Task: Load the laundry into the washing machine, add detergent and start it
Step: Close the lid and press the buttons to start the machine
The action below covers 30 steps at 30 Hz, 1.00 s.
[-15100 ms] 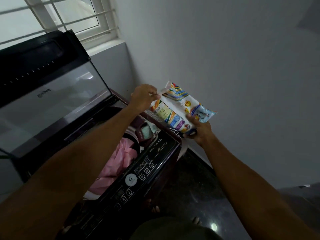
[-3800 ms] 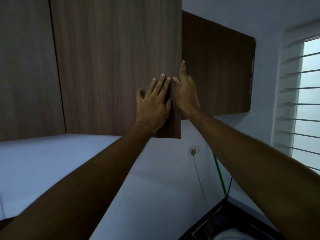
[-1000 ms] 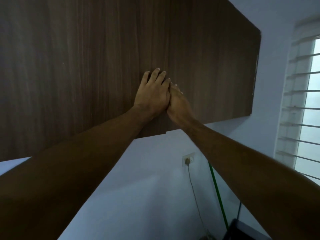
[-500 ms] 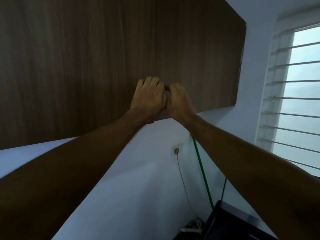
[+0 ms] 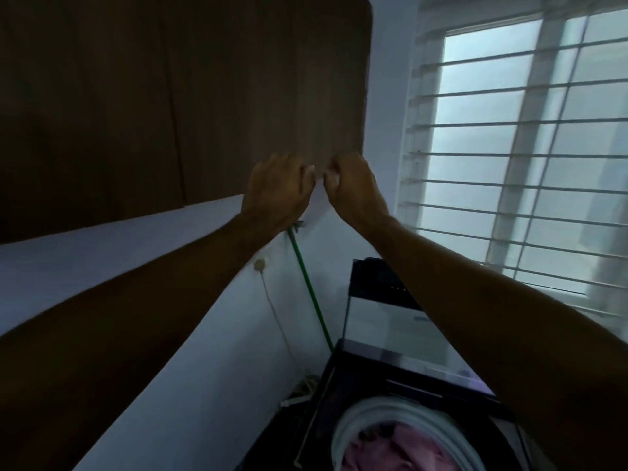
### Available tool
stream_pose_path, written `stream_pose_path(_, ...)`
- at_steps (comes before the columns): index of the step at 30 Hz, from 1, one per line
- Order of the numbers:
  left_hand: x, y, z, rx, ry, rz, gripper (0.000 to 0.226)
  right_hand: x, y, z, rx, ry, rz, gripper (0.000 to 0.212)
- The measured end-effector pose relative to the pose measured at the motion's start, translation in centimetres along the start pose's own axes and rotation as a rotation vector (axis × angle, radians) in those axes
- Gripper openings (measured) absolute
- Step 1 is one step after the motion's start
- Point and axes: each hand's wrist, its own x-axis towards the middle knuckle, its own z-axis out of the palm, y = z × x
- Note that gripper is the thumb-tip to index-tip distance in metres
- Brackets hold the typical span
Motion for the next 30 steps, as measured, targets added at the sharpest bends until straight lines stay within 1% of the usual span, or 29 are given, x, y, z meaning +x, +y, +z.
stream_pose_path(3,-0.3,2.9,2.5,-0.105,-0.011,-0.001,0.032,-1.5,3.8,-1.4,-0.083,0.019,0.054,0.012)
stream_pose_path(7,-0.3,6.7,5.9,-0.217,-0.047,0.011,0.038,-3.5,7.6,-3.8,-0.169,0.009,0.112,0.019)
stream_pose_path(9,-0.4,8.8,8.0,-0.264,-0.082,0.015,0.034,-4.5,9.6,-5.1,-0.199,0.003,0.132,0.02)
stream_pose_path(12,-0.8,11.2,10.8,-0.279,-0.148,0.021,0.025,-5.7,12.7,-6.3,-0.225,-0.011,0.153,0.021)
stream_pose_path(20,-1.4,15.6,17.6,-0.361,-0.38,-0.017,0.022,-8.3,20.3,-8.0,-0.257,-0.051,0.21,0.021)
stream_pose_path(25,-1.9,17.4,20.0,-0.369,-0.442,-0.024,0.023,-10.1,23.7,-8.2,-0.257,-0.079,0.278,0.022)
stream_pose_path(30,-1.9,18.4,22.7,-0.404,-0.499,-0.029,0.023,-11.7,25.5,-7.6,-0.285,-0.115,0.314,0.027)
